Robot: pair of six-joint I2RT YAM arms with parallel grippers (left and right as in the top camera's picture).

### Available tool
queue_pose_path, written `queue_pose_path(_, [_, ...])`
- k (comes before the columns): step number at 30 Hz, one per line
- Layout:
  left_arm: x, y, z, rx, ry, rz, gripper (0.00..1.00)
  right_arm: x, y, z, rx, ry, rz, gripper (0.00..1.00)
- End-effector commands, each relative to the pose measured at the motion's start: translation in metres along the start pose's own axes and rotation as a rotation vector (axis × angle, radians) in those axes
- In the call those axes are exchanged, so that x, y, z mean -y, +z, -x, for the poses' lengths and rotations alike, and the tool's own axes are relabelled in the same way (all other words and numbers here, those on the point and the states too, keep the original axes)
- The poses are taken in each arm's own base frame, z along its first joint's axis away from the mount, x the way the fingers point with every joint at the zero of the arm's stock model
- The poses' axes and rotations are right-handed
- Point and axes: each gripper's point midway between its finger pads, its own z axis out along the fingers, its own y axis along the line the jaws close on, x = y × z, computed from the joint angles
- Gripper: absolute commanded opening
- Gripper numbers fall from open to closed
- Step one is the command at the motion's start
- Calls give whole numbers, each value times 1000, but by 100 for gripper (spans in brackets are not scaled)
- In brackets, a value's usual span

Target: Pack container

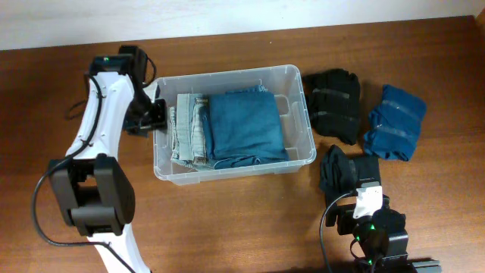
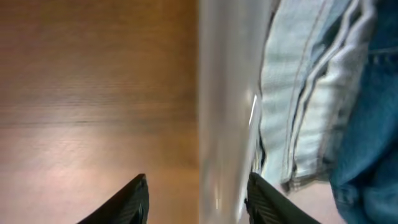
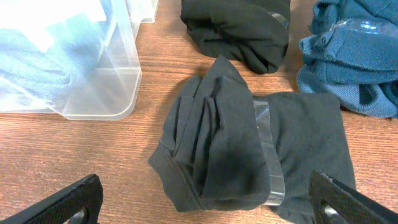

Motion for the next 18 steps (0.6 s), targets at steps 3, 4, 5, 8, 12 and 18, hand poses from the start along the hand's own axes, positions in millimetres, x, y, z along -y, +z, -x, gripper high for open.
queue_pose_path(3, [-6,-105,8,247,2,28,52,9,0,-1,4,-1,-49,98])
queue_pose_path(4, [-5,-122,5,287,2,24,54,15,0,-1,4,-1,-86,98])
queue_pose_path(5, [-5,-140,1,329,-4,19,57,21,-1,0,5,0,-120,98])
queue_pose_path(8, [-4,-188,-18,451,-17,8,78,24,-1,0,6,0,-140,98])
queue_pose_path(12, [-10,-239,-52,600,-26,24,99,18,-1,11,50,2,-105,98])
queue_pose_path(18, [-27,-284,-100,740,-56,99,99,-80,-25,49,218,-63,485,98])
